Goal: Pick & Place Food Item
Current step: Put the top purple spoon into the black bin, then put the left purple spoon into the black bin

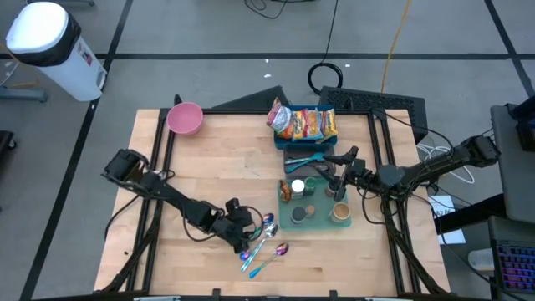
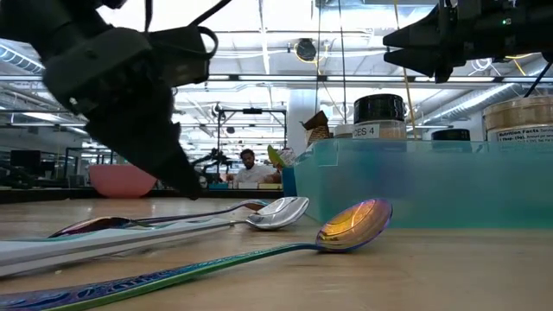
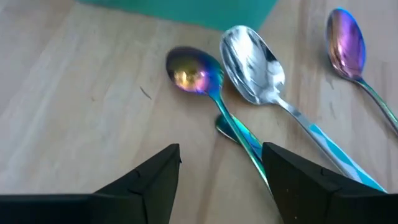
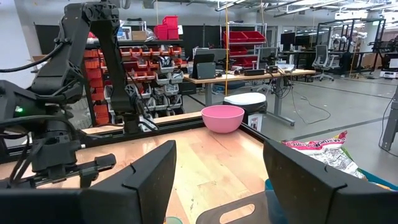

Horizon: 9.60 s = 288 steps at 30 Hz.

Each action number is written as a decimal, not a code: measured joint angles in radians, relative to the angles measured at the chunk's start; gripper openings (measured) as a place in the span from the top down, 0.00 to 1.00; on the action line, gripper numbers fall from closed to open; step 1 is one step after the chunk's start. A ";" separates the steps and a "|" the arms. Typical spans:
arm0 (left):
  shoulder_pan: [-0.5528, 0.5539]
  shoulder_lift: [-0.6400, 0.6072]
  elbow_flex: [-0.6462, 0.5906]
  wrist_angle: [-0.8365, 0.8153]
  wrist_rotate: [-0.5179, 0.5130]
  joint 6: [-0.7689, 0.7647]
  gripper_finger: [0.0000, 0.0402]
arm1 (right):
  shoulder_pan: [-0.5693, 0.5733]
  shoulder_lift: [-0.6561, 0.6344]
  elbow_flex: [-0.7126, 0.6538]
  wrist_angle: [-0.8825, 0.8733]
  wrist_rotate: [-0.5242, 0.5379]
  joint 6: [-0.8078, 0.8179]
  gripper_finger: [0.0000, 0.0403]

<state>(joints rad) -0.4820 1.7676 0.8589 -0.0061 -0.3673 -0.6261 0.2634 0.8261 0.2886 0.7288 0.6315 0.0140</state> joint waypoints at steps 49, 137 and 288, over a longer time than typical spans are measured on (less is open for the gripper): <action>-0.027 -0.268 0.013 -0.522 -0.457 0.180 0.98 | -0.001 0.000 0.000 0.002 -0.003 0.009 0.42; 0.133 -0.198 0.018 0.150 -0.413 0.656 0.23 | -0.394 -0.053 0.113 -0.688 -0.650 0.503 1.00; -0.057 0.002 0.096 -0.542 0.271 -0.213 0.58 | 0.057 0.107 0.067 0.090 -0.213 -0.078 0.48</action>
<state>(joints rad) -0.5386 1.7699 0.9553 -0.5483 -0.0963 -0.8393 0.3206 0.9329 0.3553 0.8186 0.4184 -0.0639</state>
